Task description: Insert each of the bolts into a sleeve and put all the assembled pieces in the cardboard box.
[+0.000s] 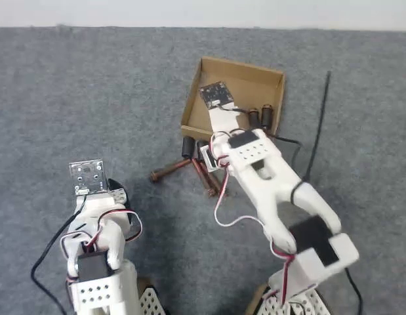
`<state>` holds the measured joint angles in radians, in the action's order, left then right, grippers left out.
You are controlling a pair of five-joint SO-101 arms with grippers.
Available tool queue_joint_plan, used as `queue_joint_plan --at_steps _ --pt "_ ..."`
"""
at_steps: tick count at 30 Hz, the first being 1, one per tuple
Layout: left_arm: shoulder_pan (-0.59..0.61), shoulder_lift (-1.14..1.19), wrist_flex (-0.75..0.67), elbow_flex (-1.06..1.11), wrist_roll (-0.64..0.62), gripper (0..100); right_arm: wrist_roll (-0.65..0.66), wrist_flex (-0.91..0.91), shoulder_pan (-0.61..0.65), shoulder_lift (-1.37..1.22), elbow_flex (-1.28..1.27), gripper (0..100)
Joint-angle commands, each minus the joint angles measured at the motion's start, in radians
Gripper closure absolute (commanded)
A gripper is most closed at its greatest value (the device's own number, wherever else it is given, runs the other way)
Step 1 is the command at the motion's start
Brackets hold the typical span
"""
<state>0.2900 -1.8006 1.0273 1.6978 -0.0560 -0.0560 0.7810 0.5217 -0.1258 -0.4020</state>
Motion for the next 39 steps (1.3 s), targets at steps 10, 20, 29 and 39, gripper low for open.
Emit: queue_joint_plan --at_steps 10,20,29,39 --pt "0.005 -0.020 -0.021 -0.013 0.009 99 -0.009 -0.027 -0.013 -0.166 0.173 92.2" --pt "0.005 -0.020 -0.026 -0.013 0.009 99 -0.009 -0.018 0.015 -0.216 0.170 92.2" --pt "0.005 -0.020 -0.026 -0.013 0.009 99 -0.002 0.117 0.018 -0.213 0.207 89.4" --pt "0.005 -0.020 -0.026 -0.013 0.009 99 -0.002 0.163 0.013 -0.217 0.226 88.3"
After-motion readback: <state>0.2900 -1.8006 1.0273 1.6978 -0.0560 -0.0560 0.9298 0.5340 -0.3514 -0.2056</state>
